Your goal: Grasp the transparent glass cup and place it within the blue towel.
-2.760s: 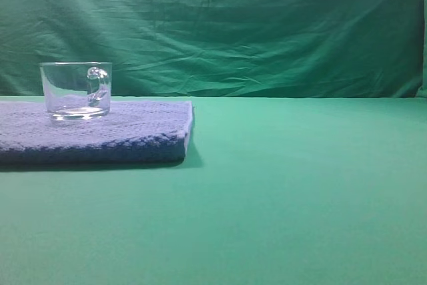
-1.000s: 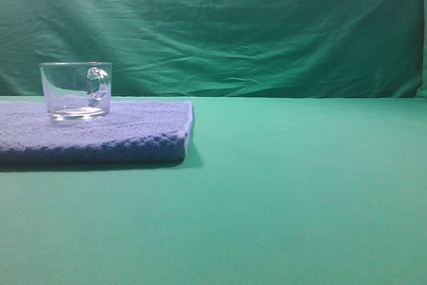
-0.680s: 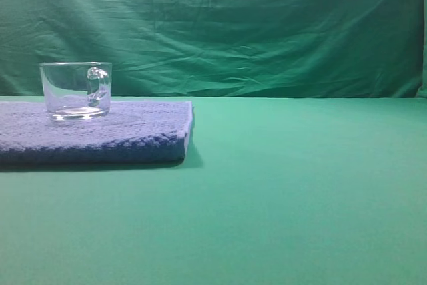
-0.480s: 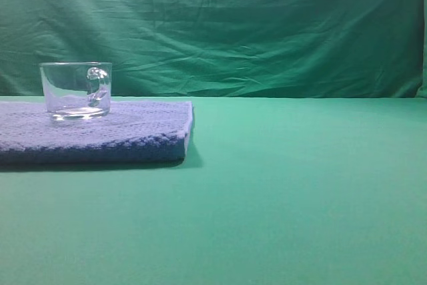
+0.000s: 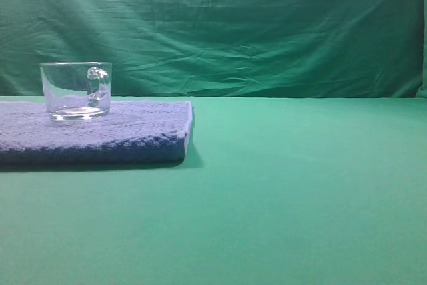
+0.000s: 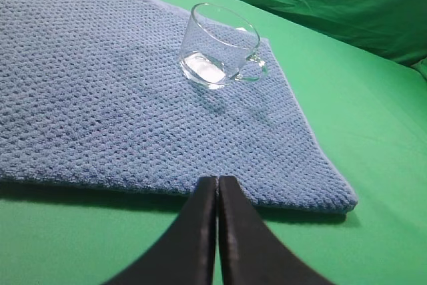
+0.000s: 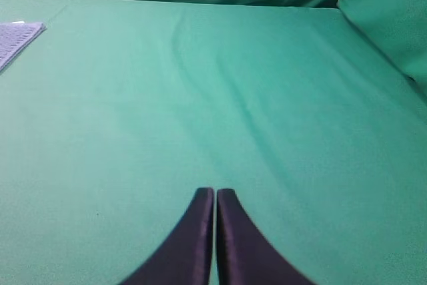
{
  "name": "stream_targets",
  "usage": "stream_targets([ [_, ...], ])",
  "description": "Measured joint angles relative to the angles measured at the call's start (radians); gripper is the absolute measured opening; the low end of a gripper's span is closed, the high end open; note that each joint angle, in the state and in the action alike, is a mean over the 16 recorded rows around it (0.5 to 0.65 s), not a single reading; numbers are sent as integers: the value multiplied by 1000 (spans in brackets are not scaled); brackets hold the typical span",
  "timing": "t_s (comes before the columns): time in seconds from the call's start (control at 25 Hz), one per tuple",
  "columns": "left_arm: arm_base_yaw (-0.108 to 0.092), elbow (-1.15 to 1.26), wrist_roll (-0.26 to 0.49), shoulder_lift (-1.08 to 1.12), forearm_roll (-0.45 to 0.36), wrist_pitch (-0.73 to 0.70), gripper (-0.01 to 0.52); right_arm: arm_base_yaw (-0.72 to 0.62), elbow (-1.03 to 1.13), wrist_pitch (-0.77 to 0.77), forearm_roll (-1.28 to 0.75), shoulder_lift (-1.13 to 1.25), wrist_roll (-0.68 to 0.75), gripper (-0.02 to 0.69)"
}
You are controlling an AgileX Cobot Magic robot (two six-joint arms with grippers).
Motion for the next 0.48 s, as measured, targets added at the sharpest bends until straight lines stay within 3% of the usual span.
stream_targets([
  [0.48,0,0,0,0,0,0,0,0,0,0,0,0,-1,0],
])
